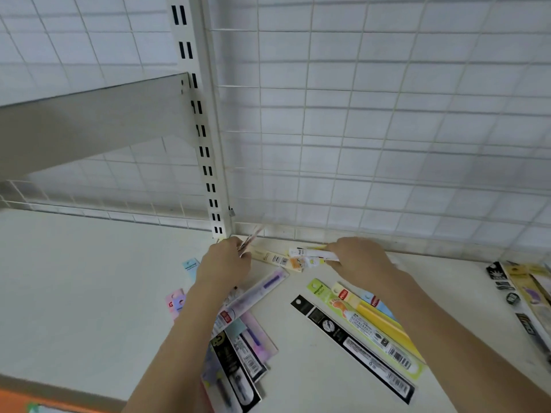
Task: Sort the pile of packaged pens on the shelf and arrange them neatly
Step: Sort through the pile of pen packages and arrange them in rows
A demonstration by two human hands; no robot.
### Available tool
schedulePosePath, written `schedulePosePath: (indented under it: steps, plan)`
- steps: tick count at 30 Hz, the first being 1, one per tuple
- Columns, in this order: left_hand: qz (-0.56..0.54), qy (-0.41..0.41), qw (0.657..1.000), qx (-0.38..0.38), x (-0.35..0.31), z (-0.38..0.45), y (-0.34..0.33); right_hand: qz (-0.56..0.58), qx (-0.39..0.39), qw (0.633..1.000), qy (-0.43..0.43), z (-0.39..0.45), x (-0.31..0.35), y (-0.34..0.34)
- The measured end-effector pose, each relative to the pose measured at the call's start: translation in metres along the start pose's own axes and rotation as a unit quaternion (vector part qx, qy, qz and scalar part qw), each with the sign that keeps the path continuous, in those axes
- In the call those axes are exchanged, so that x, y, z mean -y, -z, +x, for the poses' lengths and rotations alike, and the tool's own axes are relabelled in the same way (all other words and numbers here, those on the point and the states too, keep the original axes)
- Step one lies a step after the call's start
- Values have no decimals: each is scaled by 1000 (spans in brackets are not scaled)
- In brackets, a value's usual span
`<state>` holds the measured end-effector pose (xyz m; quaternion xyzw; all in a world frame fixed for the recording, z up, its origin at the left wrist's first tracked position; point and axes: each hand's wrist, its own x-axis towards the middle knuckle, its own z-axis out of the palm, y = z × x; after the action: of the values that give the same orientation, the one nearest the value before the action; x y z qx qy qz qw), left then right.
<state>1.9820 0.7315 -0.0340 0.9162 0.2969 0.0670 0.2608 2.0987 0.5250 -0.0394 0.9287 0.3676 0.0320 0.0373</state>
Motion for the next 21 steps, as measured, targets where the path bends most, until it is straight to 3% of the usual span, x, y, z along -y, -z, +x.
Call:
schedulePosePath:
  steps: [10,17,19,21]
  plan:
    - [30,65,997,-11,-32,8,-15,23,-43,999,23,-24,-1,4]
    - [163,75,984,15,-33,15,-24,45,-60,996,-55,-34,-19,20]
    - [153,73,985,20,-32,16,-24,86,-66,991,-76,-35,-24,20]
    - [124,76,989,23,-31,17,-22,196,-56,974,-95,-36,-28,23]
